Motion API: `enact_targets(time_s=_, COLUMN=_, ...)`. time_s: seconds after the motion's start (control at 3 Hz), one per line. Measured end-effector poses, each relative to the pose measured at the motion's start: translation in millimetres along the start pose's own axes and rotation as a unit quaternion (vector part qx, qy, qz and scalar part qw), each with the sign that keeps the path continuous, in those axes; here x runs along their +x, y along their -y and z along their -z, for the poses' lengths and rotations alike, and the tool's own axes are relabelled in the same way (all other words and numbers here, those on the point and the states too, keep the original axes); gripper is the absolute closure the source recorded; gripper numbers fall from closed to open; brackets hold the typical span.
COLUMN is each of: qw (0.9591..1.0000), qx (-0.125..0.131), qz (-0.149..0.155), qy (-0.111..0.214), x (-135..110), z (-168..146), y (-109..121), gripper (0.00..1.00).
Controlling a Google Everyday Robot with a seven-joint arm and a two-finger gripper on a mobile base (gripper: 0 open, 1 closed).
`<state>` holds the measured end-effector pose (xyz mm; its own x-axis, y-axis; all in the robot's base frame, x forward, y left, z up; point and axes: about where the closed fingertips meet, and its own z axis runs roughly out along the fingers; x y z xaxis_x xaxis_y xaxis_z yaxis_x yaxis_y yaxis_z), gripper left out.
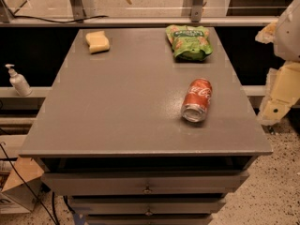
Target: Pick sponge
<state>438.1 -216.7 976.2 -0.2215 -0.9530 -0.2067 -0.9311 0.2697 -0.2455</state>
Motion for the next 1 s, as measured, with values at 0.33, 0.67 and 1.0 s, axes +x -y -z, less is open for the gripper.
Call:
enact_targets(time_s=0.33, qw=1.0, qx=0.0, qz=0.0, qy=0.0, x=0.0, z=0.0, y=0.0, gripper=0.0)
enact_targets(time_s=0.67, qw=0.9993, qx=0.004, qz=0.024, qy=0.03, x=-29.3, z=-10.7, y=3.1, gripper=0.0)
enact_targets(time_s=1.0, qw=0.9946, qx=0.007, qz=0.054, qy=0.089, x=-67.6, z=-24.2, y=11.2, gripper=0.0)
